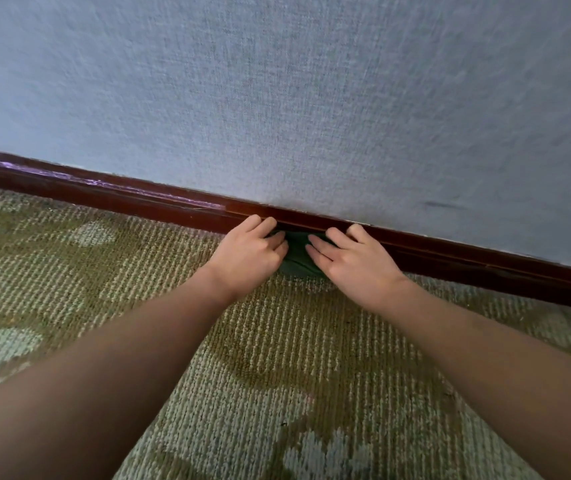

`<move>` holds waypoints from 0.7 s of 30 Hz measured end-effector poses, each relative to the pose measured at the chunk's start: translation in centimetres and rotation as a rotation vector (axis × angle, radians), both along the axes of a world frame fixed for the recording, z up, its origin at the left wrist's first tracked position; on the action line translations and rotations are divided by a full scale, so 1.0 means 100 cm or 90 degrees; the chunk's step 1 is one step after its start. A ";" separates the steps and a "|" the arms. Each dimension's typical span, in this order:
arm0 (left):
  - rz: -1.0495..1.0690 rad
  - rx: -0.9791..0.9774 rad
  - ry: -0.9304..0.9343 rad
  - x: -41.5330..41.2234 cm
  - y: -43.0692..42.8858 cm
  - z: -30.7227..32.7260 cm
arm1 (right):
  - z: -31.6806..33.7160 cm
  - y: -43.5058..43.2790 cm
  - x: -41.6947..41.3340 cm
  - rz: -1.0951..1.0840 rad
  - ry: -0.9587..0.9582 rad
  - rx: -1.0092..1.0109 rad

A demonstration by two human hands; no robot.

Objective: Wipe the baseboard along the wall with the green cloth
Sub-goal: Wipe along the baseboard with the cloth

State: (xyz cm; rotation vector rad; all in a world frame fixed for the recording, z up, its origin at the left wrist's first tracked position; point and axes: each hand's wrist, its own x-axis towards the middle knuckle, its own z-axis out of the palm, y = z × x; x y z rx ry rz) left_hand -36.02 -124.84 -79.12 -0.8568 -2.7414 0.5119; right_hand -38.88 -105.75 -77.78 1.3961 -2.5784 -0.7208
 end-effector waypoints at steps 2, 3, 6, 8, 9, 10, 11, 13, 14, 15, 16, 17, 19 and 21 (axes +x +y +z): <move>0.001 -0.010 -0.011 -0.003 0.002 -0.004 | -0.004 0.004 -0.003 0.017 -0.016 0.012; 0.001 -0.020 -0.022 -0.004 0.002 -0.005 | -0.005 0.004 -0.004 0.027 -0.011 0.023; -0.007 -0.041 -0.045 -0.005 -0.002 -0.008 | -0.009 -0.001 -0.003 0.035 -0.006 0.063; 0.000 -0.029 -0.055 -0.003 -0.004 -0.008 | -0.008 -0.006 0.000 0.013 -0.007 0.061; 0.001 -0.032 -0.062 -0.001 -0.005 -0.007 | -0.010 -0.009 0.000 -0.001 -0.021 0.056; 0.000 -0.038 -0.064 0.002 -0.006 -0.008 | -0.013 -0.012 0.001 -0.016 -0.049 0.053; 0.004 -0.047 -0.069 0.004 -0.009 -0.010 | -0.015 -0.015 0.002 -0.031 -0.079 0.045; 0.022 -0.059 -0.094 0.005 -0.014 -0.013 | -0.016 -0.021 0.006 -0.054 -0.113 0.023; 0.021 -0.060 -0.092 0.007 -0.018 -0.009 | -0.016 -0.024 0.009 -0.056 -0.120 0.013; 0.012 -0.063 -0.081 0.009 -0.021 -0.004 | -0.016 -0.026 0.011 -0.057 -0.126 0.002; -0.002 -0.053 -0.060 0.010 -0.026 0.001 | -0.015 -0.028 0.012 -0.057 -0.132 -0.012; -0.014 -0.031 -0.056 0.011 -0.030 0.005 | -0.013 -0.031 0.013 -0.054 -0.135 -0.025; -0.014 -0.021 -0.065 0.015 -0.037 0.012 | -0.009 -0.036 0.014 -0.045 -0.129 -0.037; -0.012 -0.036 -0.043 0.018 -0.044 0.015 | -0.002 -0.041 0.014 -0.030 -0.114 -0.053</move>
